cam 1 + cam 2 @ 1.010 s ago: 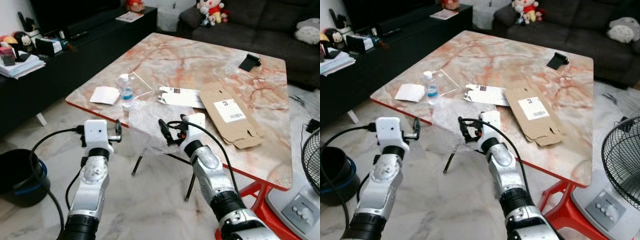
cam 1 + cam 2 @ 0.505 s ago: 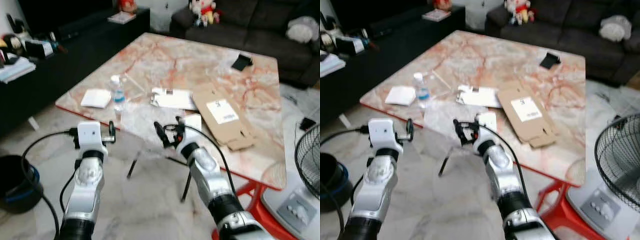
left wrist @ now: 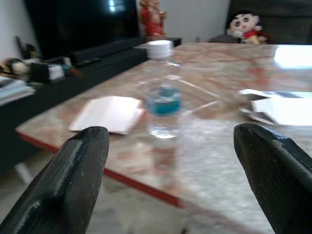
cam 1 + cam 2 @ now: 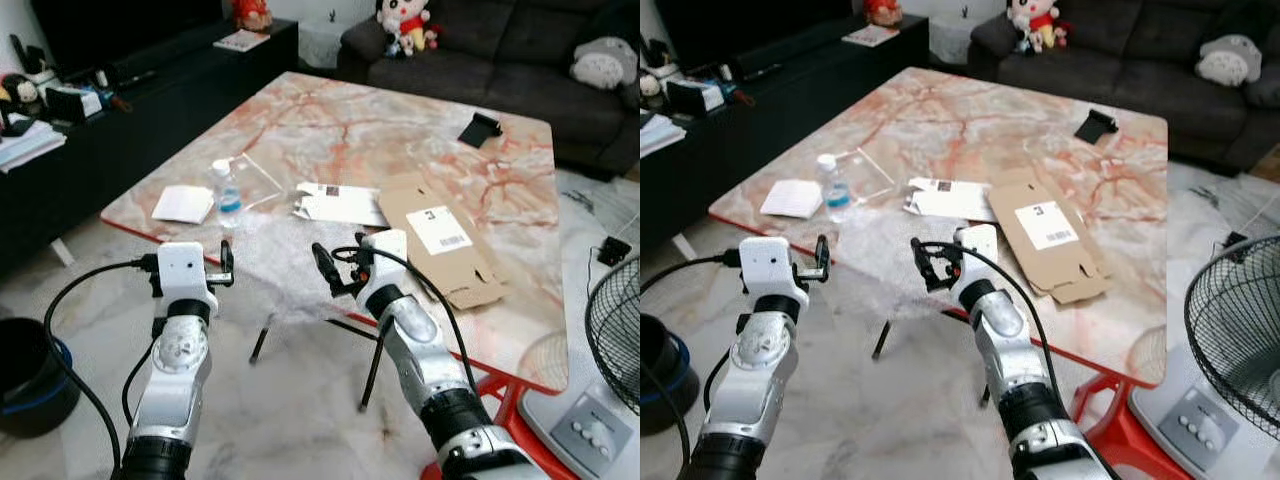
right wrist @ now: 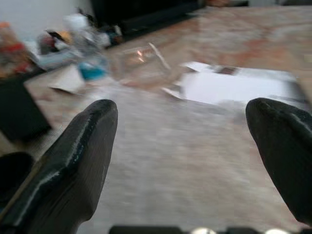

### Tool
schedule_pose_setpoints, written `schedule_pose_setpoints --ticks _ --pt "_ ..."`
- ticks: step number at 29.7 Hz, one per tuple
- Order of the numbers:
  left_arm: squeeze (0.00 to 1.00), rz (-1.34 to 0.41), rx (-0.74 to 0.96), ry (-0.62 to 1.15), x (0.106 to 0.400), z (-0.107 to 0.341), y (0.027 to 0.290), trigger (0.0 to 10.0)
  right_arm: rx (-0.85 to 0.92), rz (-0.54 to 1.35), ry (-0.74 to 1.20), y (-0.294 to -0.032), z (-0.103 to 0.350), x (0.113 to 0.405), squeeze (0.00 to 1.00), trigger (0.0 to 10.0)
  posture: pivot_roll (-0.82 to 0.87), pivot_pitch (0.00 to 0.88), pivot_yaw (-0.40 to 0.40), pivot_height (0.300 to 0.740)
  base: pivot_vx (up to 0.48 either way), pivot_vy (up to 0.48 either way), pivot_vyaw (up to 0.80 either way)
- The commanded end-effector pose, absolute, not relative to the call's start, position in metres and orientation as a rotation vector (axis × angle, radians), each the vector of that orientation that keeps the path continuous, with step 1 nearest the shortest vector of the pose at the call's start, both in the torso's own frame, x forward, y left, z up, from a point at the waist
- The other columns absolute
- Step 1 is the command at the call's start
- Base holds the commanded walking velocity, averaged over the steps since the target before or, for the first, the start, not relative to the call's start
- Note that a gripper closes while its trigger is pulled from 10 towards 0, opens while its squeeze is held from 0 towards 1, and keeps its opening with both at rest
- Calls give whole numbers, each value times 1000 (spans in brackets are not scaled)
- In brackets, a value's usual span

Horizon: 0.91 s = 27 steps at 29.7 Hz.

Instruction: Picking trash to rubbish bin

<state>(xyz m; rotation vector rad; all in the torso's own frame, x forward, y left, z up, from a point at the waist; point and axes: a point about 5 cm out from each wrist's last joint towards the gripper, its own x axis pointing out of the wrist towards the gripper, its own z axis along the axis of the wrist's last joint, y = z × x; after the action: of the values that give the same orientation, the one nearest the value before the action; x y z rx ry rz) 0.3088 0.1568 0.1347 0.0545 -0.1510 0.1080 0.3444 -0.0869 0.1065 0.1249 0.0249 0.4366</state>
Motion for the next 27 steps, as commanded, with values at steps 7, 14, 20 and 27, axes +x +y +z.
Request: schedule_pose_setpoints --ticks 7,14,20,27 --pt "0 133 79 -160 309 139 164 10000 142 452 15 -79 112 345 0 10000 20 79 -54 740 276 0 0" --pt "0 136 79 -166 309 141 165 10000 144 454 16 -79 113 345 0 10000 22 79 -55 740 294 0 0" --pt "0 136 78 -165 310 140 164 10000 144 456 18 -79 113 345 0 10000 21 78 -57 740 296 0 0" --pt "0 124 55 -190 308 142 162 10000 138 459 19 -80 113 345 0 10000 20 79 -61 740 210 0 0"
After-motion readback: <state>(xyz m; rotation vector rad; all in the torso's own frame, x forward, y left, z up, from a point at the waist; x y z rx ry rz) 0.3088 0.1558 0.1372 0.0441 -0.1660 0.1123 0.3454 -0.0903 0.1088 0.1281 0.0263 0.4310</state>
